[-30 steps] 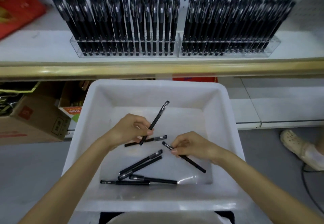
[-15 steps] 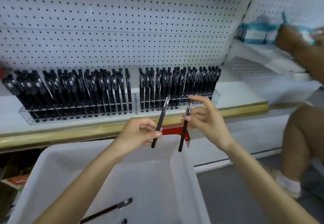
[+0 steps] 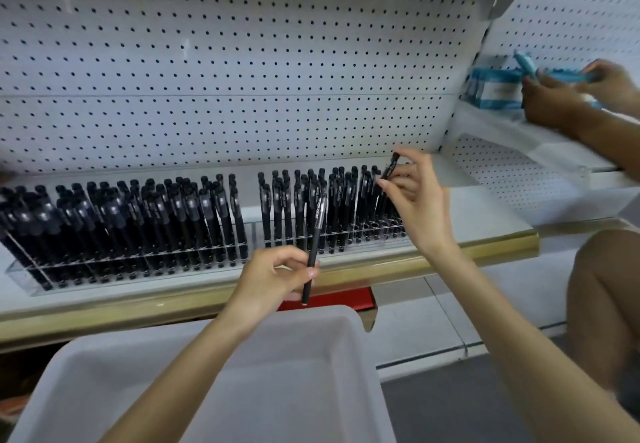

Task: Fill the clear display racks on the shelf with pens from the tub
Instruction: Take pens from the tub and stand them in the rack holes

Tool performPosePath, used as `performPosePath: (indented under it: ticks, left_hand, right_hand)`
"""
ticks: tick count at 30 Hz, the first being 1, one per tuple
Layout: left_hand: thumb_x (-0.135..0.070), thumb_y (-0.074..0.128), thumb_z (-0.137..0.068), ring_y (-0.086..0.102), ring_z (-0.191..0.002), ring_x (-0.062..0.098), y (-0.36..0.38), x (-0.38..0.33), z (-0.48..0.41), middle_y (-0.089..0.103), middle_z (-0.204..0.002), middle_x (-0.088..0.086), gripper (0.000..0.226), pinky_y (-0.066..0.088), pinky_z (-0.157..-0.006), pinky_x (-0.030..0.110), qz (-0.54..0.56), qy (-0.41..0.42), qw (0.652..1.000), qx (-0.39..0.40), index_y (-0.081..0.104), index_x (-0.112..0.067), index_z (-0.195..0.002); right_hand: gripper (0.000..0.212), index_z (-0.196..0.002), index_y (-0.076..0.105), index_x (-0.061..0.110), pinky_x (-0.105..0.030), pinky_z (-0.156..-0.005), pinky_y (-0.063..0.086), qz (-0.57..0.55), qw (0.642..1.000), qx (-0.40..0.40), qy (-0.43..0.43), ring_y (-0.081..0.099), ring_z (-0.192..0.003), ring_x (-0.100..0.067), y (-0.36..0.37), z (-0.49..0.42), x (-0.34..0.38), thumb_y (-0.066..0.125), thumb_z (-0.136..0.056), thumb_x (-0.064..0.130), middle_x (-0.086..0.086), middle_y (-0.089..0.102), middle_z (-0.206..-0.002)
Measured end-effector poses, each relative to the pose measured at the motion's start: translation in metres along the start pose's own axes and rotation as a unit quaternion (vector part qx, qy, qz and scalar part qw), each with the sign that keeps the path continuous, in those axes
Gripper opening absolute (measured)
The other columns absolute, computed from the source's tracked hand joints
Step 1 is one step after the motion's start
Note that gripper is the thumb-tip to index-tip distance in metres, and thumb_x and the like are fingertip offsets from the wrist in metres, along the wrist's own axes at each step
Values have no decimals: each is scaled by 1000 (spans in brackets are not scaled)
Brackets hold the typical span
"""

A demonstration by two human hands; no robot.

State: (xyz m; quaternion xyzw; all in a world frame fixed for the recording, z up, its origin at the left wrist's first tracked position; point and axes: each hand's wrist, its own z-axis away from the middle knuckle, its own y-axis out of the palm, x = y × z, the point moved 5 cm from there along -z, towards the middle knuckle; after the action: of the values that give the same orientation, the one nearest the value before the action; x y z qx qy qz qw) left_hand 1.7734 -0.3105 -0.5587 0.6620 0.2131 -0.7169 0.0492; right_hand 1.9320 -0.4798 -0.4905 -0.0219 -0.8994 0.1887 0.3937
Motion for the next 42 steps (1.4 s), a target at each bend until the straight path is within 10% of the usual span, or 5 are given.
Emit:
performPosePath:
  ticks: [31, 42]
  left_hand:
    - [-5, 65, -87, 71, -78, 16, 8, -5, -4, 69, -79, 3, 9, 58, -61, 26, 62, 5, 998, -6, 70, -10, -92]
    - [-11, 72, -82, 68, -76, 19, 29, -14, -8, 68, -79, 4, 6, 55, -58, 24, 51, 32, 998, -10, 70, -16, -82]
  right_hand:
    - [56, -136, 49, 26, -34, -63, 55, 184, 974, 90, -99, 51, -67, -8, 25, 6, -22, 71, -84, 21, 12, 54, -88]
    - [28, -113, 64, 24, -28, -73, 56, -172, 972, 117, 104, 67, -87, -22, 20, 22, 17, 65, -88, 9, 1, 68, -93]
